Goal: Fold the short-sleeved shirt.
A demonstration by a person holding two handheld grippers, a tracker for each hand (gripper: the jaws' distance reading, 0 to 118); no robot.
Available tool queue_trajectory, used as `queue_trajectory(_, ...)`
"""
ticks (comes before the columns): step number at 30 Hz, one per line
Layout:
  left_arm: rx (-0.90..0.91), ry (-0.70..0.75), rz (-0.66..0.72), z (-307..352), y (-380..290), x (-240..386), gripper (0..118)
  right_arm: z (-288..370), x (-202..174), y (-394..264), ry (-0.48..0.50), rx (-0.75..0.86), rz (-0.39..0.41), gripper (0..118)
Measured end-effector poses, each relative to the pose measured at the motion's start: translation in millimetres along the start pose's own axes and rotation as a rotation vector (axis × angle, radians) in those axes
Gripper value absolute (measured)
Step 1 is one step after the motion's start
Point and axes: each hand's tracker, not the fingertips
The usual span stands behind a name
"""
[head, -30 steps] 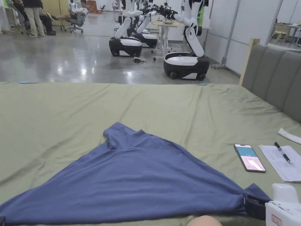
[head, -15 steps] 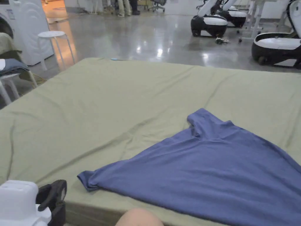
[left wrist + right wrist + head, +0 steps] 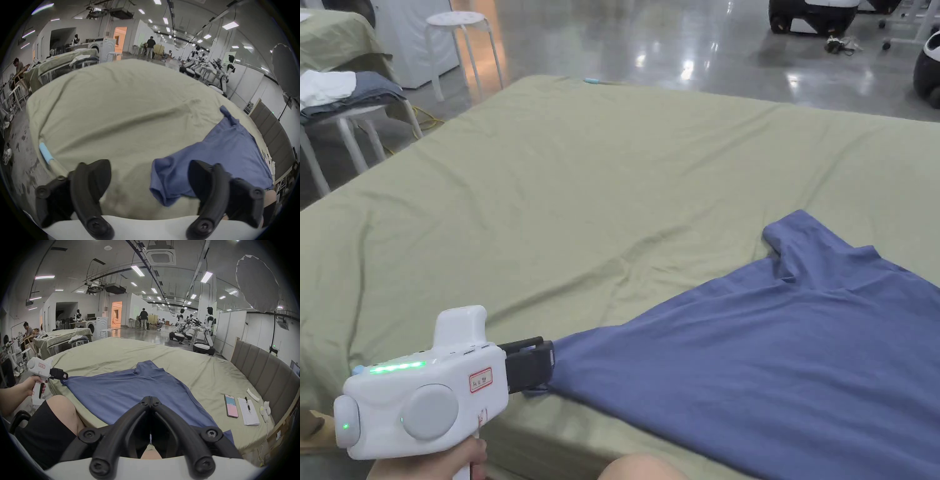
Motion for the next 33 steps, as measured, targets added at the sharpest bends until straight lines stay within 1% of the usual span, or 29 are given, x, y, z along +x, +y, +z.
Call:
queue_trajectory(1, -0.030, -0.014, 0.002, -3.8, -1.0, -0.3, 82, -3.8, 3.2, -3.8, -0.005, -0.006, -0.003, 1)
queue_trajectory(2, -0.025, -0.019, 0.003, -5.1, -2.2, 0.4, 61, -5.7, 4.8, -3.0, -0.010, -0.009, -0.001, 1)
queue_trajectory(3, -0.014, 0.017, -0.021, -1.0, -8.1, 4.1, 44, -7.6, 6.3, -1.7, -0.016, -0.013, 0.001, 1)
queue_trajectory(4, 0.007, 0.001, -0.074, 1.7, -8.4, 4.8, 36, -9.7, 8.0, -1.2, -0.019, -0.015, 0.002, 1)
queue_trajectory(5, -0.005, -0.035, -0.103, 2.4, -6.8, 5.0, 20, -11.9, 10.2, -1.3, -0.018, -0.015, 0.005, 1)
queue_trajectory(6, 0.009, -0.047, -0.088, 4.9, -6.0, 4.9, 1, -13.6, 11.7, -0.4, -0.018, -0.014, 0.007, 1)
queue_trajectory(7, 0.031, -0.036, -0.085, 10.3, -9.0, 6.8, 0, -16.2, 14.1, 0.9, -0.020, -0.013, 0.011, 1)
queue_trajectory(10, 0.017, -0.084, -0.110, 17.8, -7.2, 17.5, 0, -26.3, 19.2, 2.4, -0.016, -0.022, 0.021, 1)
queue_trajectory(15, 0.099, -0.148, -0.131, 47.0, -8.5, 29.2, 0, -60.0, 39.9, 11.2, 0.042, -0.063, 0.020, 0)
queue_trajectory(16, 0.137, -0.161, -0.128, 54.2, -7.6, 30.2, 0, -73.9, 43.5, 16.5, 0.092, -0.095, 0.035, 0)
queue_trajectory(19, 0.226, -0.107, -0.149, 71.2, -4.8, 35.4, 0, -125.3, 51.2, 30.8, 0.154, -0.169, 0.075, 2)
queue_trajectory(20, 0.243, -0.115, -0.142, 73.8, -3.5, 35.4, 0, -147.4, 55.0, 34.3, 0.154, -0.174, 0.064, 4)
queue_trajectory(21, 0.238, -0.127, -0.133, 74.8, -2.2, 35.8, 0, -172.6, 56.0, 37.6, 0.150, -0.168, 0.053, 9)
queue_trajectory(22, 0.234, -0.131, -0.133, 74.1, -0.4, 36.7, 0, -200.9, 61.0, 40.7, 0.156, -0.166, 0.043, 17)
queue_trajectory(23, 0.230, -0.130, -0.139, 73.1, 0.8, 39.4, 0, -232.6, 67.1, 43.9, 0.171, -0.173, 0.025, 49)
queue_trajectory(24, 0.225, -0.127, -0.147, 71.4, 1.6, 40.7, 0, -260.5, 70.8, 45.6, 0.197, -0.198, -0.012, 95)
queue_trajectory(25, 0.211, -0.124, -0.162, 68.3, 2.4, 42.4, 0, -294.8, 81.0, 43.1, 0.205, -0.267, -0.041, 109)
queue_trajectory(26, 0.197, -0.121, -0.171, 65.2, 2.7, 43.7, 0, -327.5, 89.0, 42.8, 0.198, -0.319, -0.069, 114)
queue_trajectory(27, 0.182, -0.124, -0.180, 61.3, 3.4, 43.8, 0, -352.8, 94.9, 41.1, 0.164, -0.346, -0.070, 113)
queue_trajectory(29, 0.168, -0.123, -0.191, 57.1, 2.6, 45.3, 0, -406.5, 102.6, 34.7, 0.035, -0.378, -0.034, 112)
queue_trajectory(30, 0.167, -0.122, -0.196, 56.1, 2.1, 45.7, 0, -421.8, 108.0, 30.1, 0.013, -0.391, -0.032, 108)
queue_trajectory(31, 0.165, -0.117, -0.201, 53.4, 2.1, 44.0, 0, -437.1, 114.8, 24.0, 0.003, -0.410, -0.049, 102)
queue_trajectory(32, 0.161, -0.111, -0.203, 52.1, 1.9, 44.3, 0, -444.9, 120.1, 18.0, 0.013, -0.432, -0.072, 93)
queue_trajectory(33, 0.155, -0.105, -0.203, 50.7, 1.9, 44.4, 0, -463.0, 123.4, 8.4, 0.017, -0.474, -0.091, 71)
